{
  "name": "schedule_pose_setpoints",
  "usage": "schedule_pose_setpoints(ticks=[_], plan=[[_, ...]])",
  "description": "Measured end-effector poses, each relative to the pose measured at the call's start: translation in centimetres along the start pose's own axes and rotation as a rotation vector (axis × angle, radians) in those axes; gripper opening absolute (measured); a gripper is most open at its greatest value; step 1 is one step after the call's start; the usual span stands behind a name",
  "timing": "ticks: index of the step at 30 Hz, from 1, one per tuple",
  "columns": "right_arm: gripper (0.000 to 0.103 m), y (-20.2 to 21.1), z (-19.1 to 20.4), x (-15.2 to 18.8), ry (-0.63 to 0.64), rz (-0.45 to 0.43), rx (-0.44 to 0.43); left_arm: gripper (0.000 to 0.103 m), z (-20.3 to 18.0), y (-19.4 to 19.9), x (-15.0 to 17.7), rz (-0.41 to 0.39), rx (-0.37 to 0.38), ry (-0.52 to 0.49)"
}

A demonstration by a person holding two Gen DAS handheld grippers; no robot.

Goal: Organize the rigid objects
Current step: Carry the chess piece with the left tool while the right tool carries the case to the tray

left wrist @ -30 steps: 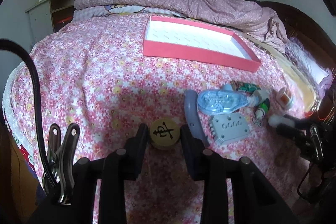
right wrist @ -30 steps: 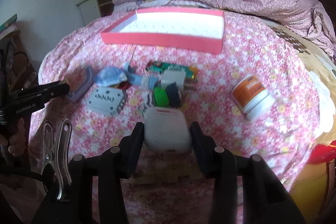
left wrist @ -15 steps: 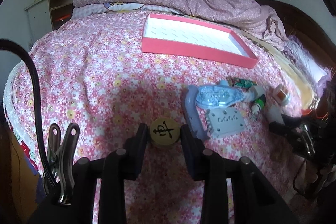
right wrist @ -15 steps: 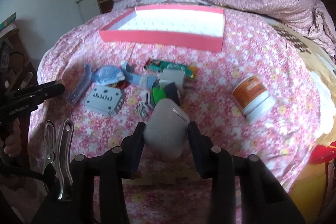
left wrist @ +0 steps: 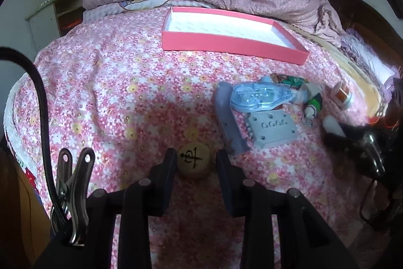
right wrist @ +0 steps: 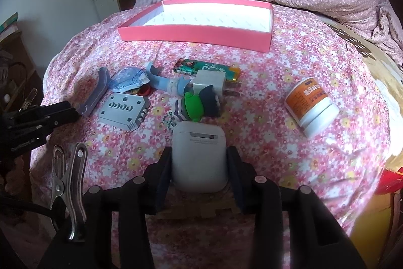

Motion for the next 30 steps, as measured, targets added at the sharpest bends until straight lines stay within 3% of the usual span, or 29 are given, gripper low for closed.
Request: schedule_pose_setpoints(ticks=[12, 23, 30], plan=[[0.043, -0.3, -0.1, -0.4, 0.000, -0.013, 0.003, 0.033, -0.8, -1.5, 0.0, 0.000, 0.014, -0.024], [0.043, -0.1, -0.3, -0.7, -0.023, -0.033, -0.014, 0.033, -1.3, 0.1, -0.8, -0.028, 0.068, -0.010], [0.043, 1.2, -0.3, -1.7, -0.042, -0.071, -0.036, 0.033, -1.1, 0.6, -2.5, -0.043, 0.064, -0.005]])
Point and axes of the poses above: each gripper's, at about its wrist camera, not at the fingertips, and y roughly against the way its jaws point, z to its left, x to its underside, the point moved 10 cm from there along -y, roughly the way its jaws point, and after that the axes turned 8 degrees about x, right-handed, at the moved point
